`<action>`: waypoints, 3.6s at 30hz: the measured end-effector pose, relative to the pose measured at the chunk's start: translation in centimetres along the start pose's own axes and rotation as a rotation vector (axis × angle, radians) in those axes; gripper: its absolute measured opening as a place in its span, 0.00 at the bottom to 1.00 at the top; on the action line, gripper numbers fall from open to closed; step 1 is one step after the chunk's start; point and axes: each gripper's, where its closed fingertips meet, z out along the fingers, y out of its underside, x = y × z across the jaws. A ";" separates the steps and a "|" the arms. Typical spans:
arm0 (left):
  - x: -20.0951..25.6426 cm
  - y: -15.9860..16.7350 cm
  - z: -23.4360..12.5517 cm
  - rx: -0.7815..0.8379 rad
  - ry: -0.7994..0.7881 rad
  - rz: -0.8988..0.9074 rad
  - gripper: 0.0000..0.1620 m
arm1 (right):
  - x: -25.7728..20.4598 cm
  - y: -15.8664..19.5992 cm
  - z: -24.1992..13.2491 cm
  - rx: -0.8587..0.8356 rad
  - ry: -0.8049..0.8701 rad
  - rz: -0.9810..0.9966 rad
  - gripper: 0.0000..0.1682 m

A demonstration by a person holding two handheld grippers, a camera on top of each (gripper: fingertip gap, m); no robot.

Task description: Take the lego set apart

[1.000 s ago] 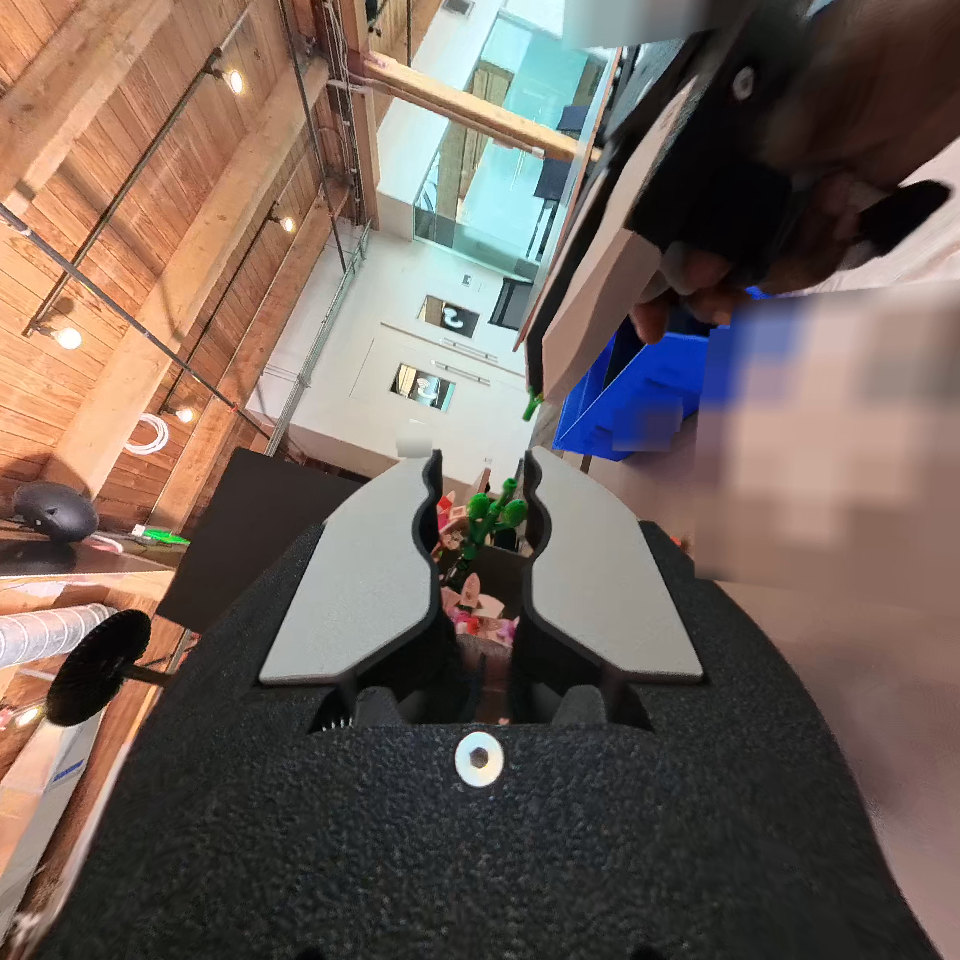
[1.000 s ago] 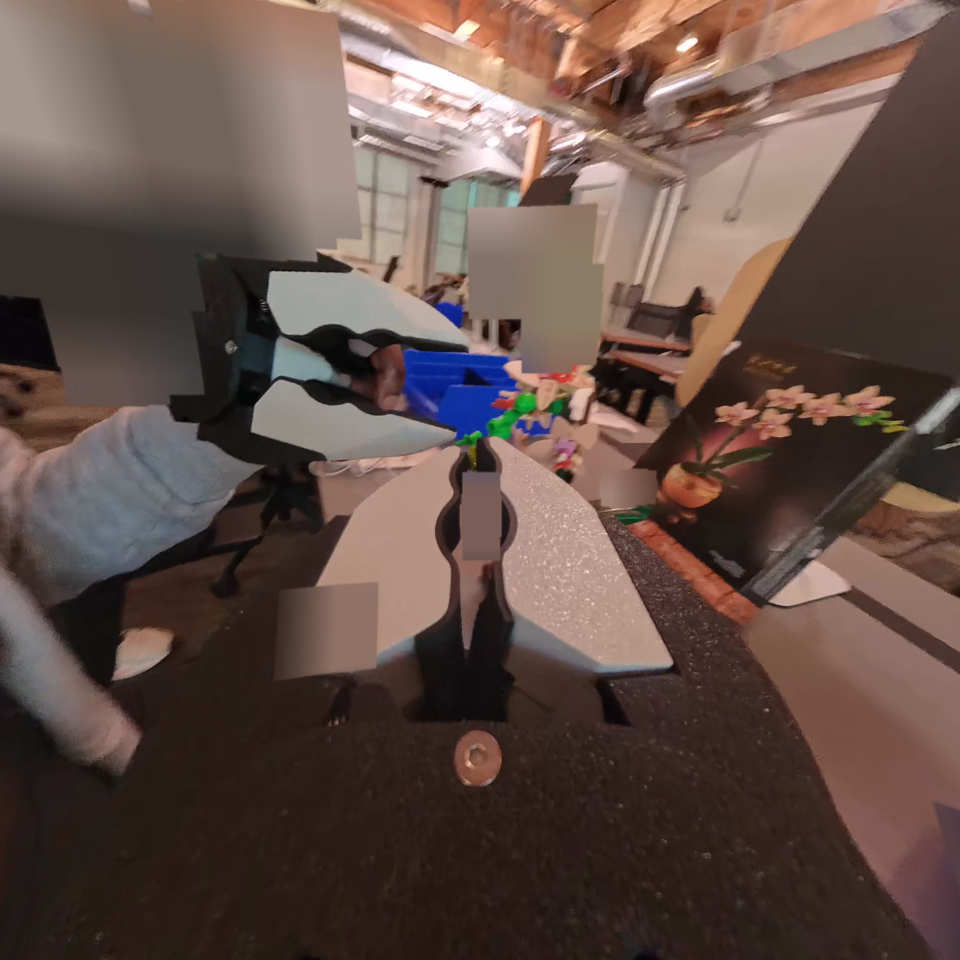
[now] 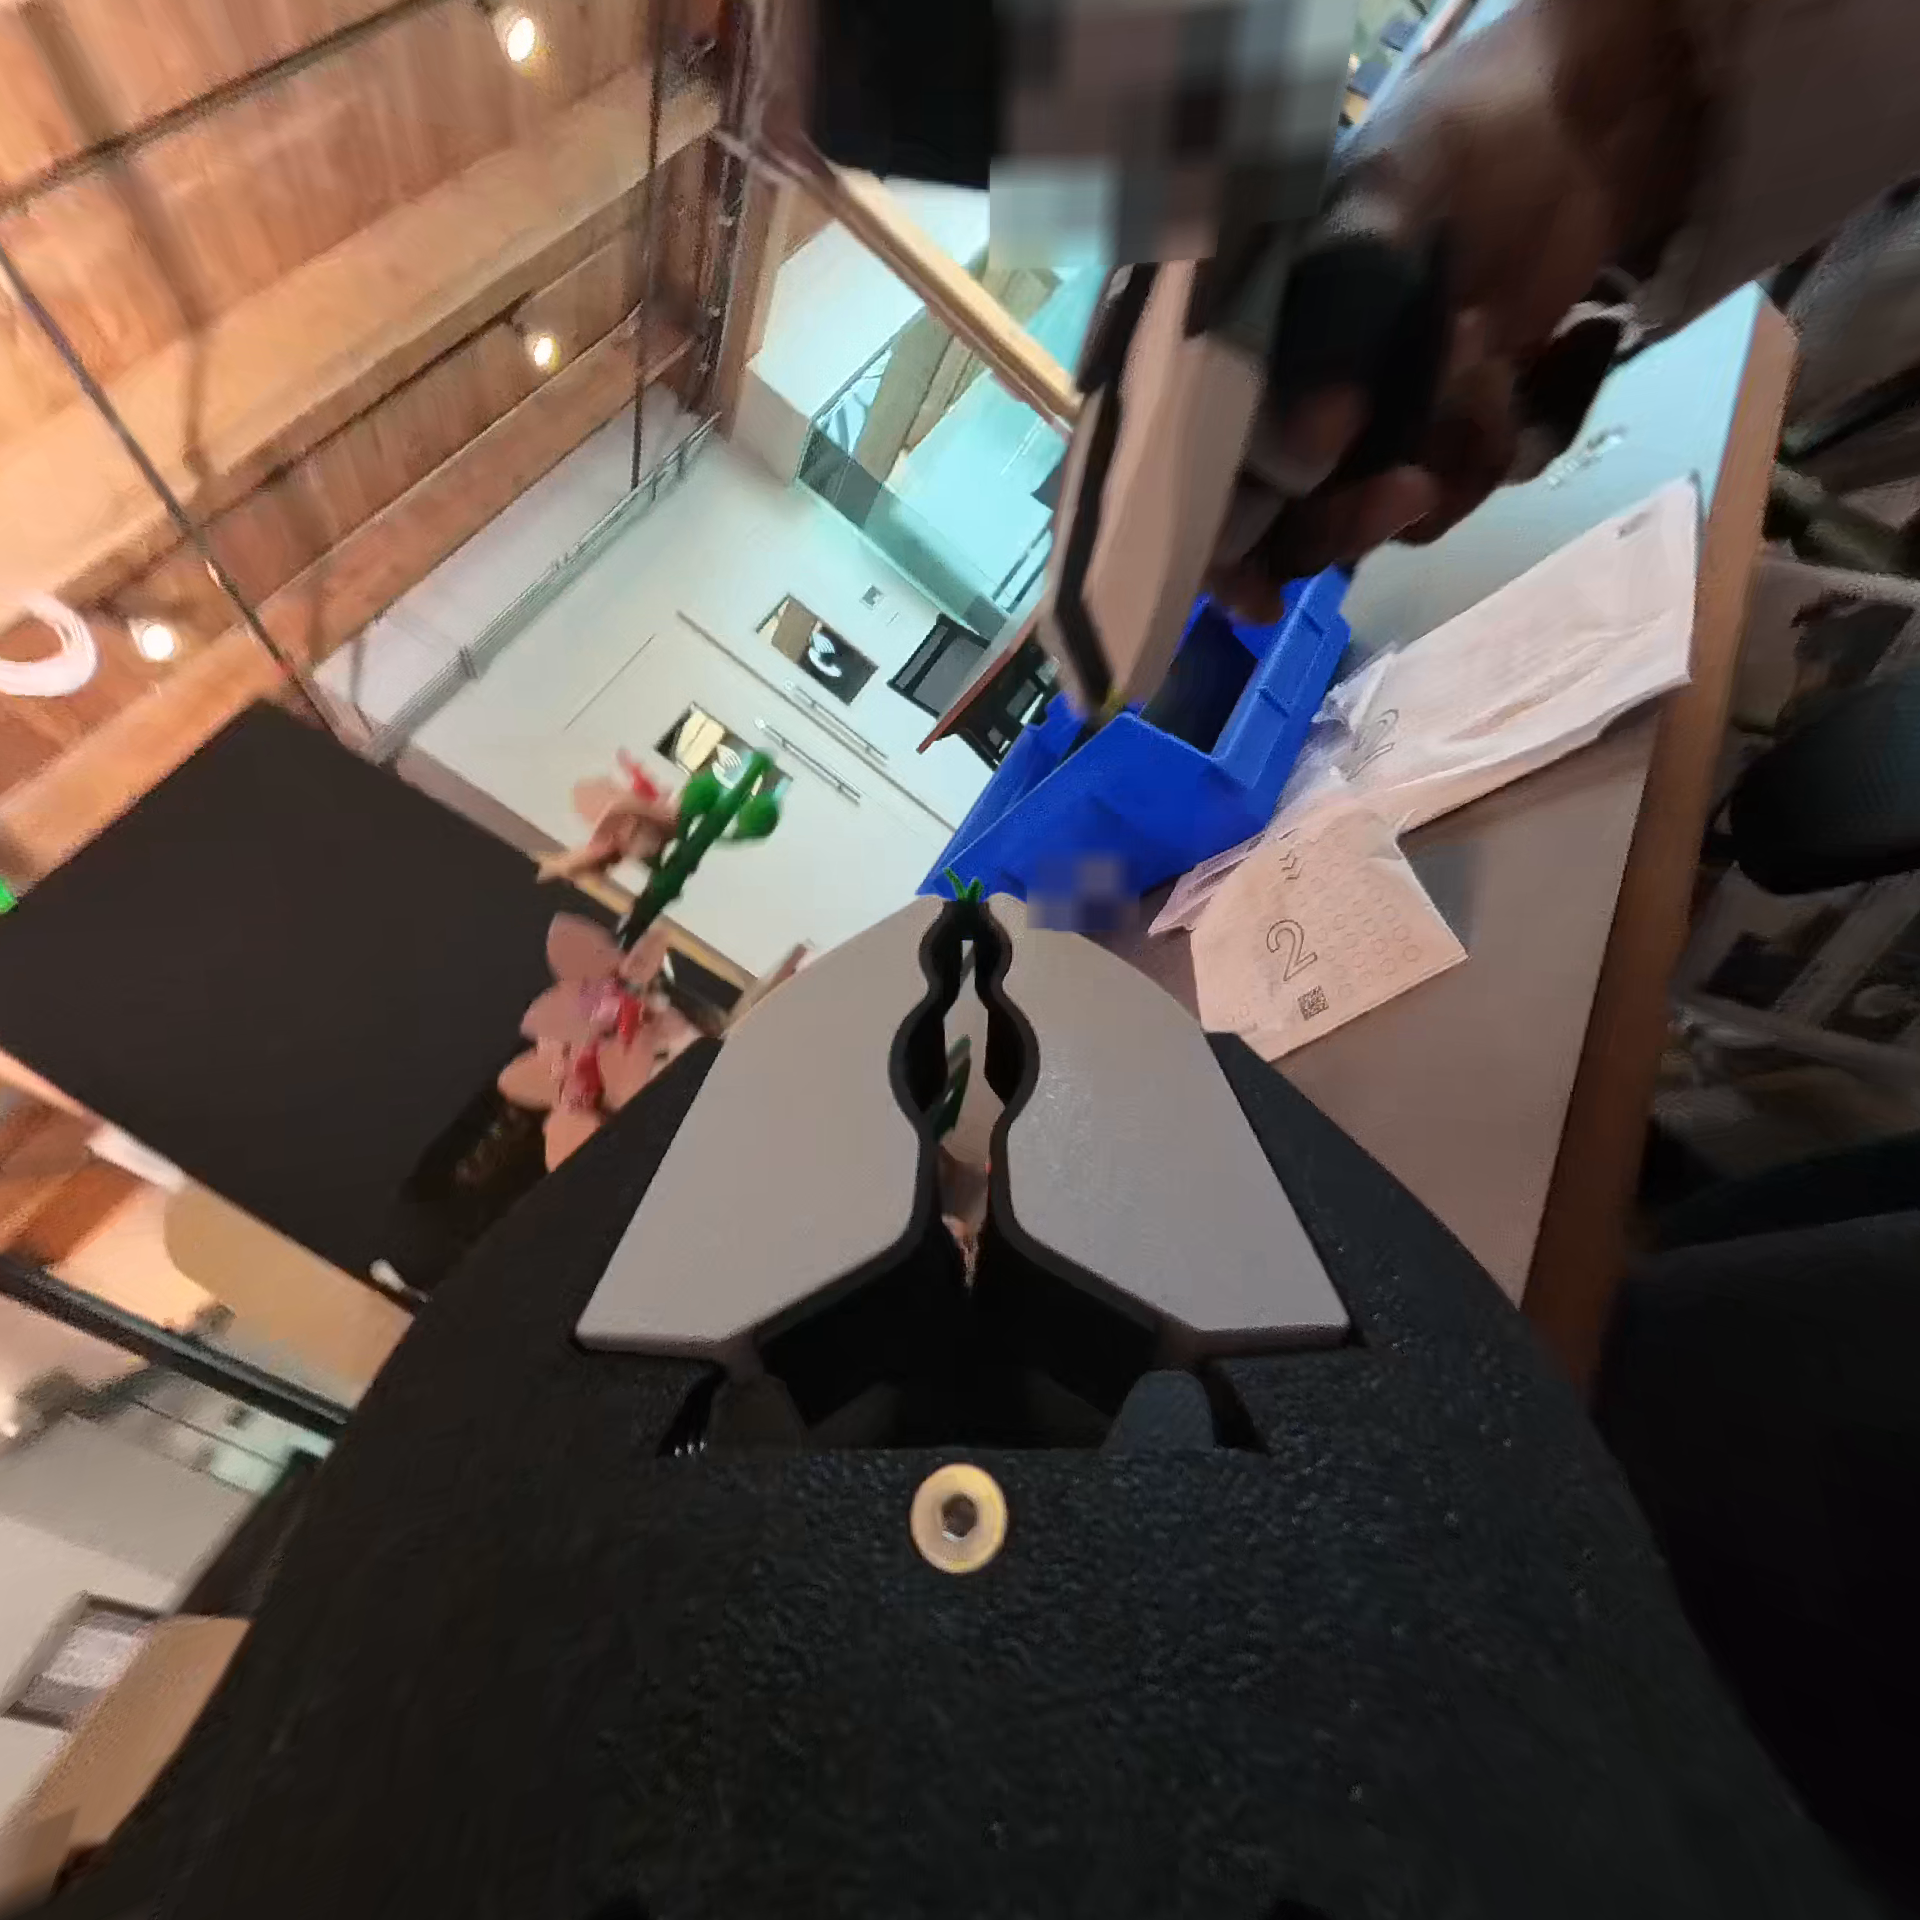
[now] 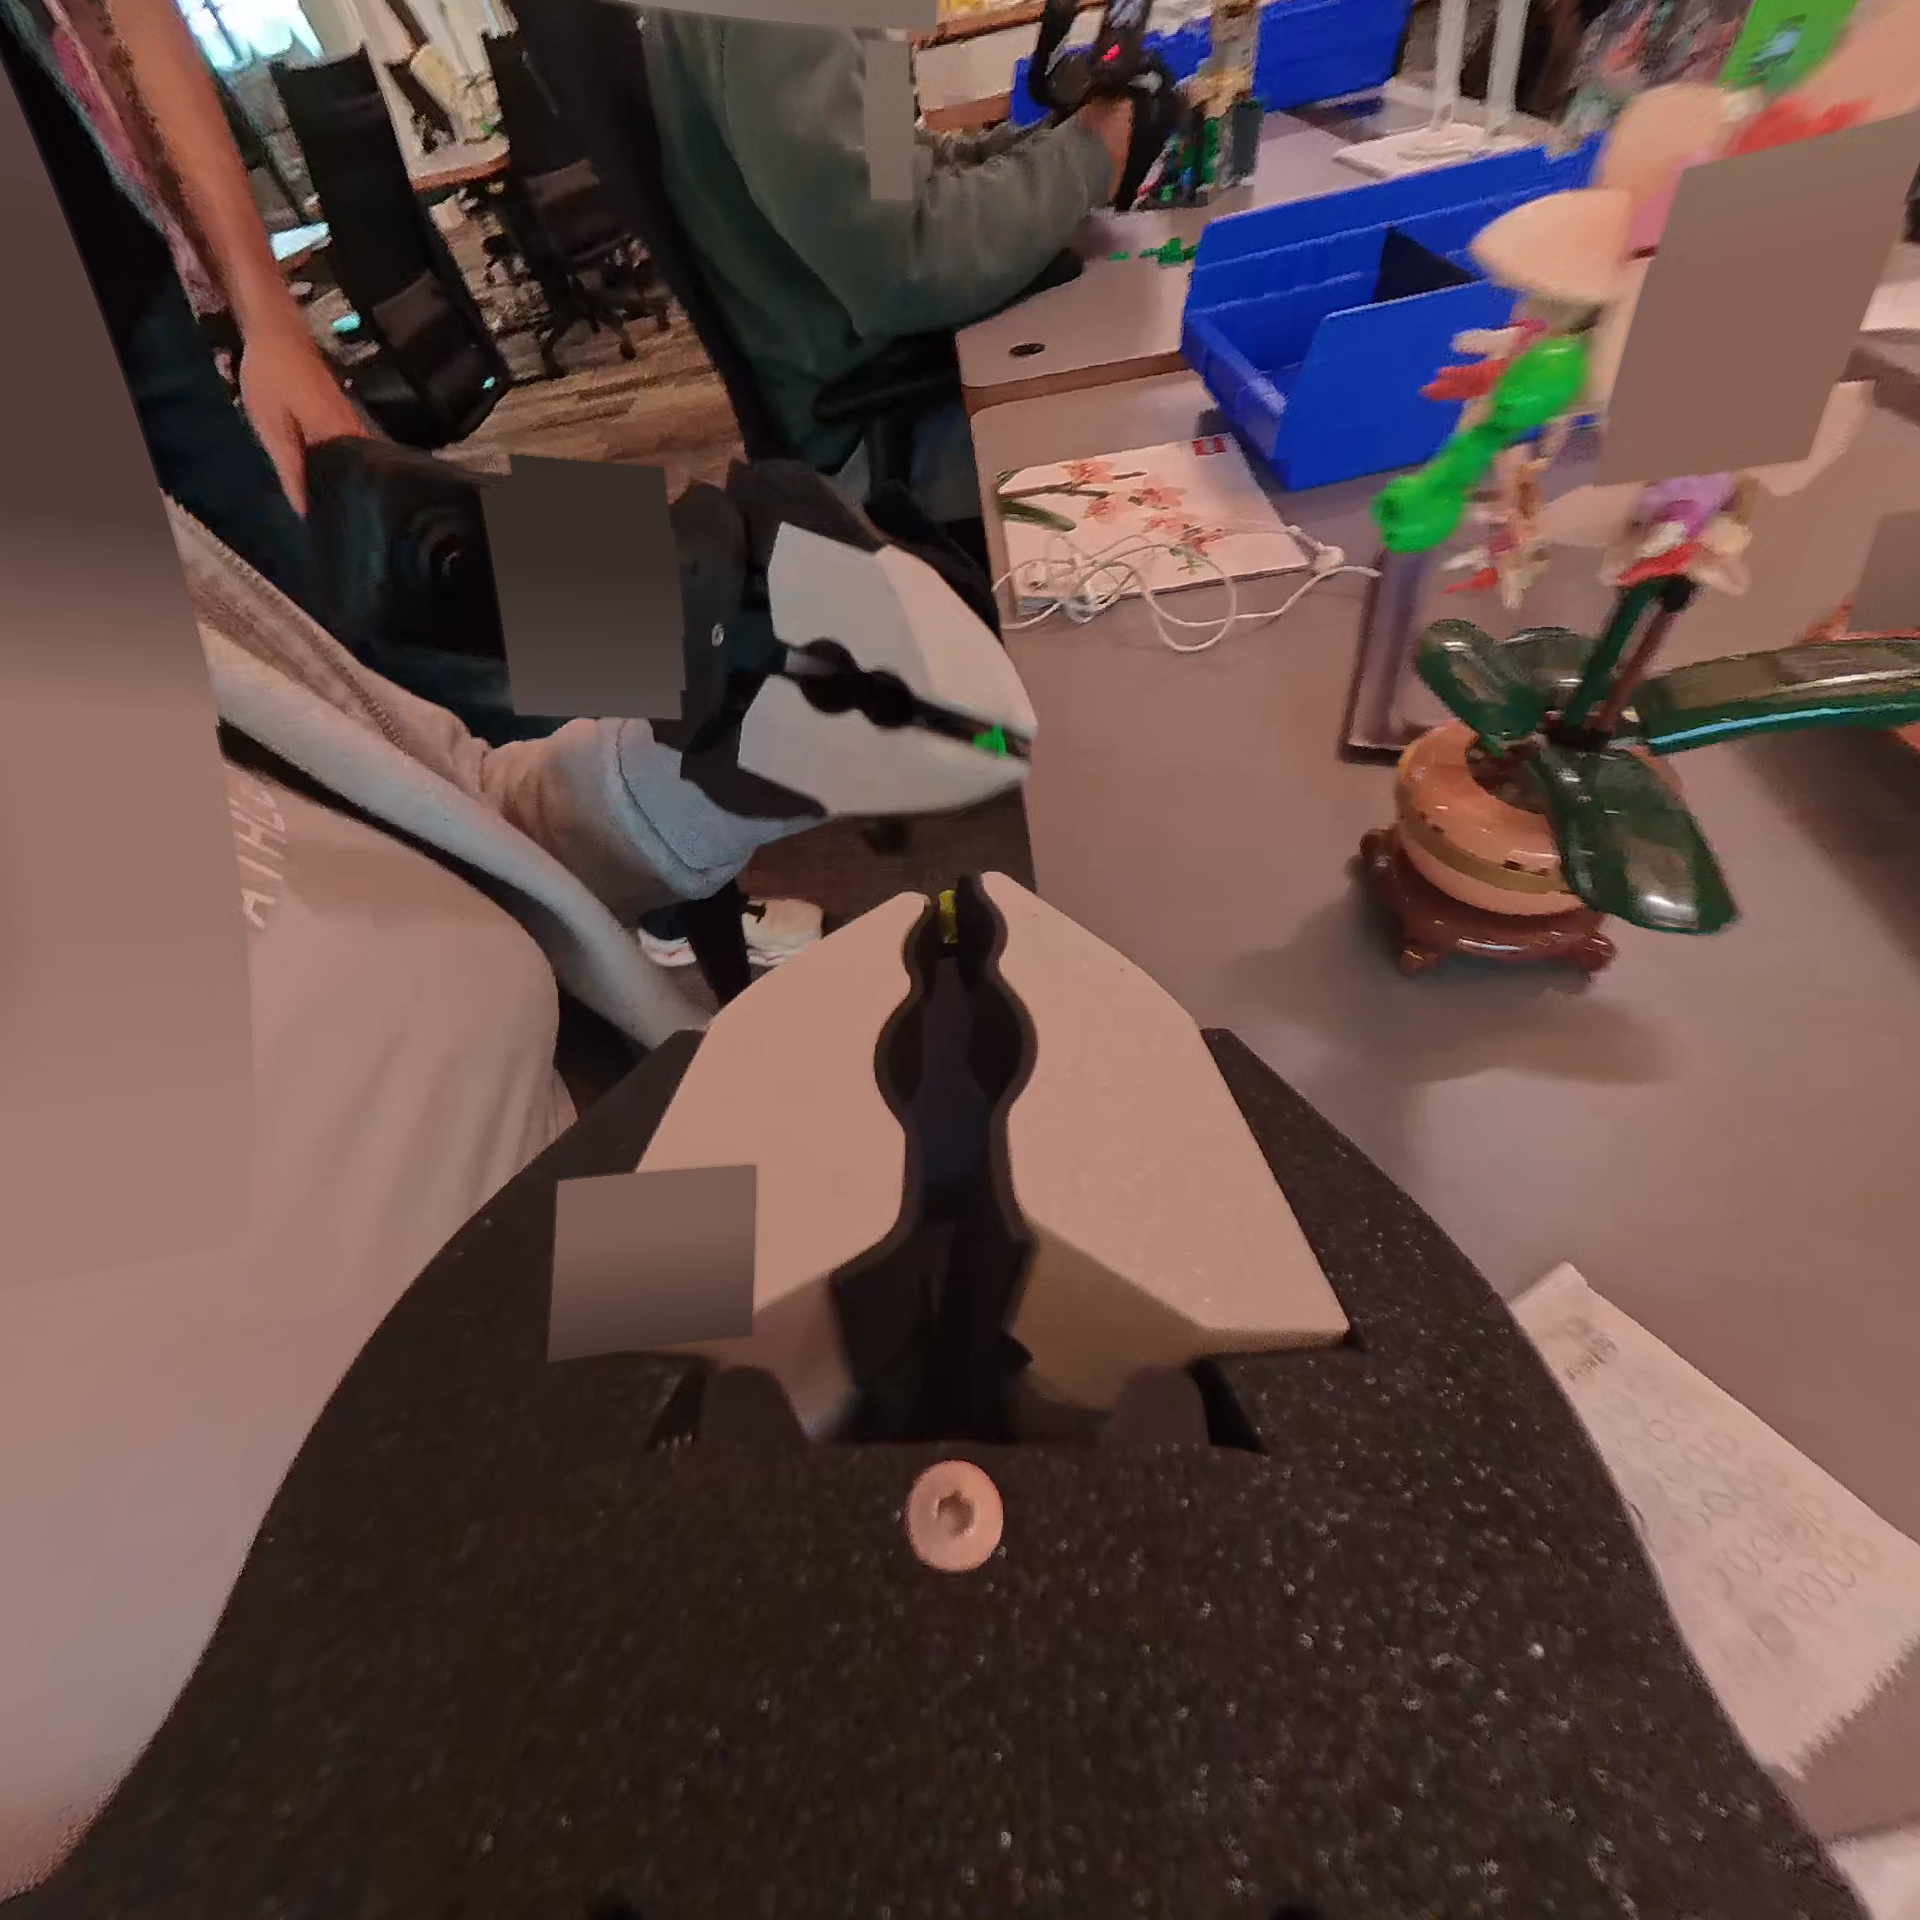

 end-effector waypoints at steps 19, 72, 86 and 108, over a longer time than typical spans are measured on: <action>10.0 10.6 10.7 -0.506 0.312 -0.137 0.01 | 15.1 15.7 -9.1 -0.509 0.428 -0.040 0.02; 5.5 10.8 5.8 -0.534 0.321 -0.497 0.01 | 11.6 8.3 4.9 -0.620 0.235 -0.405 0.21; 5.9 11.7 6.3 -0.596 0.386 -0.476 0.03 | 12.5 6.7 3.5 -0.489 0.278 -0.352 0.03; -3.6 3.6 2.2 -0.094 -0.151 -0.178 0.12 | 9.6 1.0 -0.8 0.110 0.539 -0.243 0.19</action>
